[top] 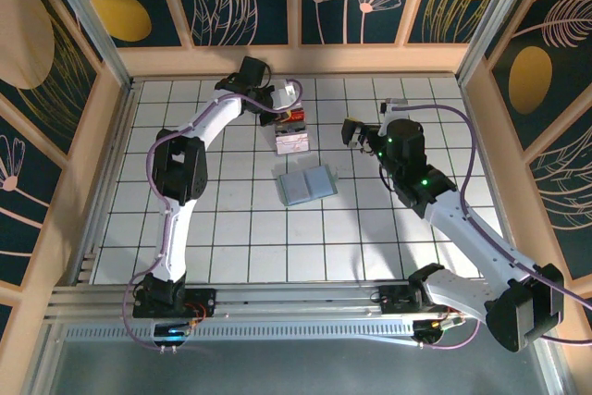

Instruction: Take the credit cards out of the card holder

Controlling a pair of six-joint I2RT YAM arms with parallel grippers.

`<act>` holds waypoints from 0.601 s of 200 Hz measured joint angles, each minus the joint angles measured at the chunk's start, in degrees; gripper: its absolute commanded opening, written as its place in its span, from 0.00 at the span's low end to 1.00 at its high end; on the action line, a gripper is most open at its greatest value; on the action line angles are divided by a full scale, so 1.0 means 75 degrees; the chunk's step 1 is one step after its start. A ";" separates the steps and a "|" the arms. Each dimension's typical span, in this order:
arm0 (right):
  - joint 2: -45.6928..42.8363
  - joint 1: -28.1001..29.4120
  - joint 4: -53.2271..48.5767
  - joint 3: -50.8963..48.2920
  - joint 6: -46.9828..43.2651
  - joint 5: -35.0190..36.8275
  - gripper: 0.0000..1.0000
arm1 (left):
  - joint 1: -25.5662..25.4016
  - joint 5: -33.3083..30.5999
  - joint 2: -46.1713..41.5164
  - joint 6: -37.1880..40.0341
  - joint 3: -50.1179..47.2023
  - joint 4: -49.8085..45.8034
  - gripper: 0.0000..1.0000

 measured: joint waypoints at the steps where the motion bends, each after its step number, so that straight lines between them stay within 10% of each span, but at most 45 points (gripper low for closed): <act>1: 0.0000 0.0000 0.0000 0.0000 0.0000 0.0000 0.99 | 0.0000 0.0000 0.0000 0.0003 0.0003 -0.0003 0.00; 14: 0.0000 0.0000 0.0000 0.0000 0.0000 -0.0003 0.99 | 0.0000 0.0000 0.0026 0.0003 0.0035 -0.0052 0.05; 34: 0.0000 0.0000 0.0006 -0.0020 0.0000 -0.0006 0.99 | 0.0000 -0.0020 0.0052 0.0015 0.0041 -0.0111 0.40; 120: 0.0000 0.0000 0.0044 -0.0070 0.0087 -0.0032 0.99 | 0.0009 -0.0023 0.0067 0.0026 0.0041 -0.0230 0.39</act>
